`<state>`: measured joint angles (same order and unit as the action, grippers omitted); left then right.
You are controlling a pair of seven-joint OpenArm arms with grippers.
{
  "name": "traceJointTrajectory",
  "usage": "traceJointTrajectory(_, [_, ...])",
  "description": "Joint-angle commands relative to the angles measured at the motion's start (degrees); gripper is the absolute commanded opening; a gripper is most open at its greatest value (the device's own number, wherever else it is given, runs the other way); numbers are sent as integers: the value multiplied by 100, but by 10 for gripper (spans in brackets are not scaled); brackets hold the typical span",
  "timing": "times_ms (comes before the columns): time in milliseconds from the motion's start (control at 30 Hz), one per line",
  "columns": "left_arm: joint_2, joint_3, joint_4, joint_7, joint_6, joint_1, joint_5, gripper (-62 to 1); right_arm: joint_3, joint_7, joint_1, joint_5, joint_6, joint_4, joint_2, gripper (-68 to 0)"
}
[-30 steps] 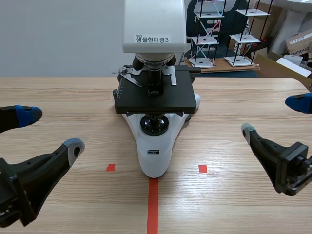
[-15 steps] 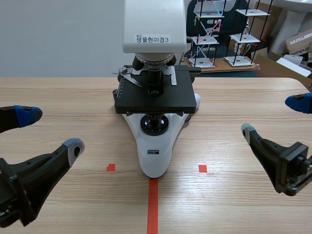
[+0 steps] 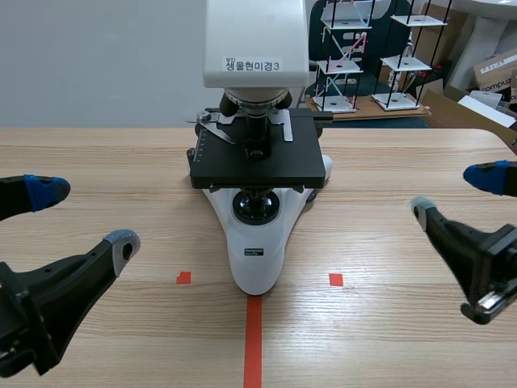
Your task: Point at the stage knob
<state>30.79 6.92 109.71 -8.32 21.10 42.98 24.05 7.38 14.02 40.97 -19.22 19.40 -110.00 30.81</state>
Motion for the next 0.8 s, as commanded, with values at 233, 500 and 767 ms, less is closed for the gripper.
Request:
traceJointTrajectory(233, [-26,17,61,-63,2,-17,20,-11,-31,96,-9,103,-249,-46,26,-676])
traceJointTrajectory(500, [-28,17,61,-61,2,-15,20,-11,-74,507,-568,129,-422,883,-4,-676])
traceJointTrajectory(767, [-28,17,61,-63,2,-17,20,-11,-684,1753,-1598,413,-286,2796,-2,-676])
